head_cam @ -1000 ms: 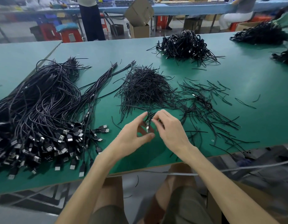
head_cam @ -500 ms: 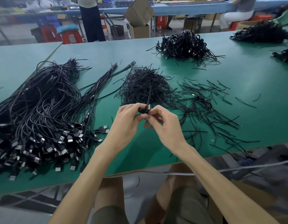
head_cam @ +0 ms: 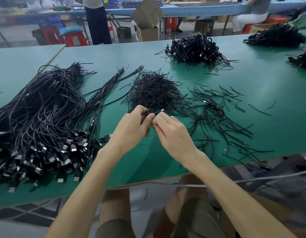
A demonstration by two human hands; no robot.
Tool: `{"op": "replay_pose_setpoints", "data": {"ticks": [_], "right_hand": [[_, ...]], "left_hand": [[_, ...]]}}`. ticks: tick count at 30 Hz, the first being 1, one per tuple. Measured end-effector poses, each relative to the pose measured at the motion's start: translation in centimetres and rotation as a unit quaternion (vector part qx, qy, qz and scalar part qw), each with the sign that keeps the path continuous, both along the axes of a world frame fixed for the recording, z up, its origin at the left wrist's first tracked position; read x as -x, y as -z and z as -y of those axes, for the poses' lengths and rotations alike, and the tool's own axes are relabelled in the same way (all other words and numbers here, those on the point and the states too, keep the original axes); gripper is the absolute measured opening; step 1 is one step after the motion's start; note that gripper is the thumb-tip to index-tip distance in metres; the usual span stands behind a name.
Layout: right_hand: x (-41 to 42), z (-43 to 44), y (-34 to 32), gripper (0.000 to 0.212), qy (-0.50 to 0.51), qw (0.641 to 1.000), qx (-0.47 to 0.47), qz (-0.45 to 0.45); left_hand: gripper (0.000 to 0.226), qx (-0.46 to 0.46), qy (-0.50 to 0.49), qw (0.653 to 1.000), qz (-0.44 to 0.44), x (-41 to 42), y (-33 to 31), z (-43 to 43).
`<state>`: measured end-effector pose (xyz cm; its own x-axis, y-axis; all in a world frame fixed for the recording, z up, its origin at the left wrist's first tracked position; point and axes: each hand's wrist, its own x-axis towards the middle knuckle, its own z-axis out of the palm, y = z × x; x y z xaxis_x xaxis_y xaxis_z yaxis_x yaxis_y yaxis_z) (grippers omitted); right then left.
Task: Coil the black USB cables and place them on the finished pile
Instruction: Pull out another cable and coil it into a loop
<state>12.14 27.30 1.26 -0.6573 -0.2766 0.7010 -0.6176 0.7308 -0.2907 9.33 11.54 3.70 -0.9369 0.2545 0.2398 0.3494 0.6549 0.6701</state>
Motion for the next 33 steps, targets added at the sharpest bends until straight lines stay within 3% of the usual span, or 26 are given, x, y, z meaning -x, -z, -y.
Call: {"op": "replay_pose_setpoints", "data": {"ticks": [3, 9, 12, 15, 18, 21, 23, 27, 31, 33], "right_hand": [[-0.1, -0.3, 0.3, 0.017, 0.014, 0.996, -0.067, -0.056], [-0.3, -0.9, 0.6, 0.017, 0.024, 1.000, -0.004, 0.010], [-0.5, -0.5, 0.7, 0.013, 0.011, 0.999, 0.014, 0.051], [-0.7, -0.7, 1.0, 0.012, 0.011, 0.997, 0.025, 0.067], [-0.7, -0.6, 1.1, 0.015, 0.006, 0.997, 0.026, 0.071], [-0.6, -0.3, 1.2, 0.018, 0.009, 0.997, 0.023, 0.067], [-0.5, -0.3, 1.3, 0.018, 0.016, 0.999, 0.008, 0.050], [-0.6, -0.5, 1.5, 0.019, 0.013, 0.999, -0.051, 0.003], [-0.5, -0.7, 1.6, 0.018, 0.023, 0.999, -0.006, 0.039], [-0.7, -0.7, 1.7, 0.019, 0.028, 0.998, 0.012, 0.061]], "left_hand": [[0.021, -0.075, 0.025, 0.989, 0.125, 0.4, -1.0, 0.1], [0.039, -0.136, 0.182, 0.951, 0.211, 0.0, -1.3, 2.1], [0.037, -0.111, 0.180, 0.957, 0.198, 0.3, -0.3, 2.2], [0.007, -0.049, 0.136, 0.981, 0.126, 0.7, 0.8, 1.3], [0.037, 0.016, 0.072, 0.995, 0.073, 0.7, 1.7, 1.1], [0.057, 0.032, 0.039, 0.994, 0.096, 0.6, 1.6, 1.0], [0.066, -0.021, 0.002, 0.987, 0.159, 0.7, 1.5, 0.5], [0.050, -0.129, 0.003, 0.947, 0.293, 0.4, 1.2, 1.2], [0.017, -0.230, 0.046, 0.932, 0.276, 0.4, 1.4, 2.2], [0.026, -0.261, 0.108, 0.924, 0.258, 0.3, 1.6, 2.6]]}}
